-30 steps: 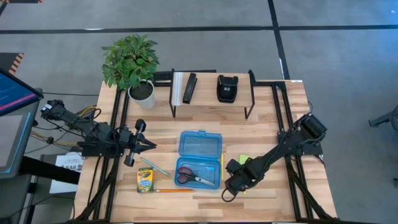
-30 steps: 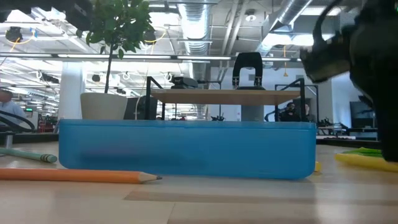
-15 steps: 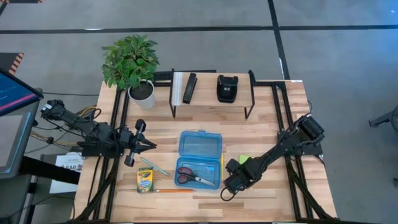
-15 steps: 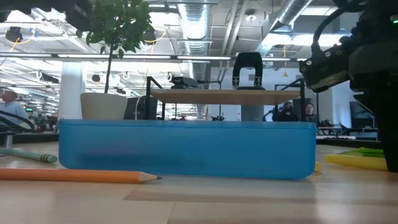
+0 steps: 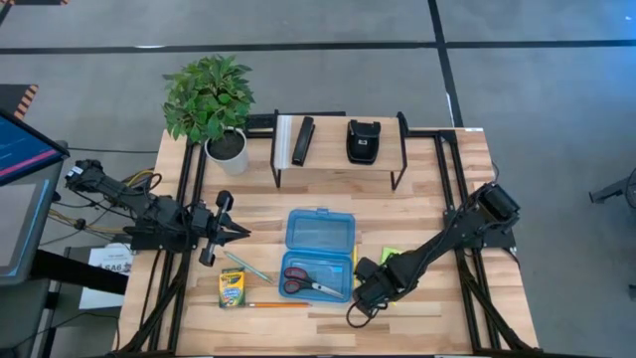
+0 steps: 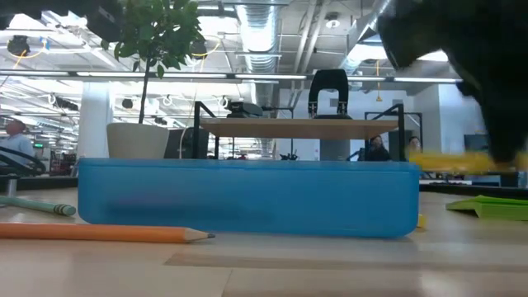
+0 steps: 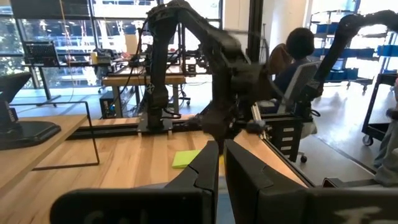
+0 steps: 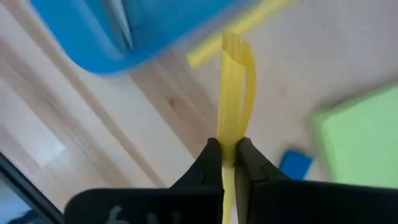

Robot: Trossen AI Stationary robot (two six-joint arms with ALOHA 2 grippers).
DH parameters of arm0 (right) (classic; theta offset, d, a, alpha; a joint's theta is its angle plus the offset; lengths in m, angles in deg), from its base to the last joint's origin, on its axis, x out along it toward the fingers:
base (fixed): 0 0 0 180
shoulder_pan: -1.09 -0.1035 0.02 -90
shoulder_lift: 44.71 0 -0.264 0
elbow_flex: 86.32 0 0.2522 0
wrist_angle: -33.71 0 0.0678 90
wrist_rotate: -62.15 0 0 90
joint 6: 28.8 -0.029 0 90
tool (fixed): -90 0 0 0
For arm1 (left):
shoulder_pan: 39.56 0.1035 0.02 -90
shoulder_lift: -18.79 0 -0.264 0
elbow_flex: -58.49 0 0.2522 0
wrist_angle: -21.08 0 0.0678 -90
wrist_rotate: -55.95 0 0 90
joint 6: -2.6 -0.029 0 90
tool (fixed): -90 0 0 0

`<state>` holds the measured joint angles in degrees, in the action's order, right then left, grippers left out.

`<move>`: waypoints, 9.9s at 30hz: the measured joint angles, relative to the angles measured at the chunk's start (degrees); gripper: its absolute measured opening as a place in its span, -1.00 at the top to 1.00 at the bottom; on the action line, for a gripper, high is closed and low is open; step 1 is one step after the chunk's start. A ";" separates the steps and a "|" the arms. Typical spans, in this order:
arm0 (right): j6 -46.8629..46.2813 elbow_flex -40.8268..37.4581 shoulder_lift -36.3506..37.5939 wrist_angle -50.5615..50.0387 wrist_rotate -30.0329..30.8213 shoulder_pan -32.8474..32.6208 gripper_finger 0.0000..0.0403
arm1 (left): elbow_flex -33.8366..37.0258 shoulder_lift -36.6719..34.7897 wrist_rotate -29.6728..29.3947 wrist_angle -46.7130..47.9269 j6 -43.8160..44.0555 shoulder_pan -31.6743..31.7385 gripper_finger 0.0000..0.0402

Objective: Pack school essentials
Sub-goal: Put the right yellow pen into the supply box, then put the blue eraser into the supply box

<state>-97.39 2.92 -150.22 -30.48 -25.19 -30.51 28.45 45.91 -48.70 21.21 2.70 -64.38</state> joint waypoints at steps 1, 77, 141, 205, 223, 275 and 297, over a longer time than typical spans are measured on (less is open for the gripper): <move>1.04 1.47 0.04 -0.69 0.80 0.32 0.96 | 0.00 0.00 0.00 0.14 -0.05 0.00 0.92; 10.56 6.96 -2.63 -11.30 1.79 -2.22 -0.01 | 0.00 0.63 -1.56 -0.07 0.85 0.04 0.92; -0.44 -14.03 10.33 11.43 -1.27 -3.44 0.80 | 0.00 0.63 -1.40 0.23 1.18 0.04 0.92; 40.35 -7.70 -2.51 -2.55 -2.87 -3.78 0.87 | 0.00 0.66 -0.71 2.08 6.40 0.02 0.92; 42.83 4.77 -2.19 -13.86 -1.24 2.24 0.98 | 0.00 0.66 -0.71 2.21 6.58 0.02 0.92; -13.58 5.35 -15.54 -9.12 15.85 -10.64 -0.11 | 0.01 0.66 -0.90 2.16 8.76 0.04 0.92; -19.04 4.85 -15.24 -16.36 15.15 -11.75 0.25 | 0.02 0.63 -1.18 2.17 7.06 0.04 0.92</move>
<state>-116.44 7.78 -165.46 -46.84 -10.04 -42.26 28.47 46.54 -49.88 23.38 9.76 -64.33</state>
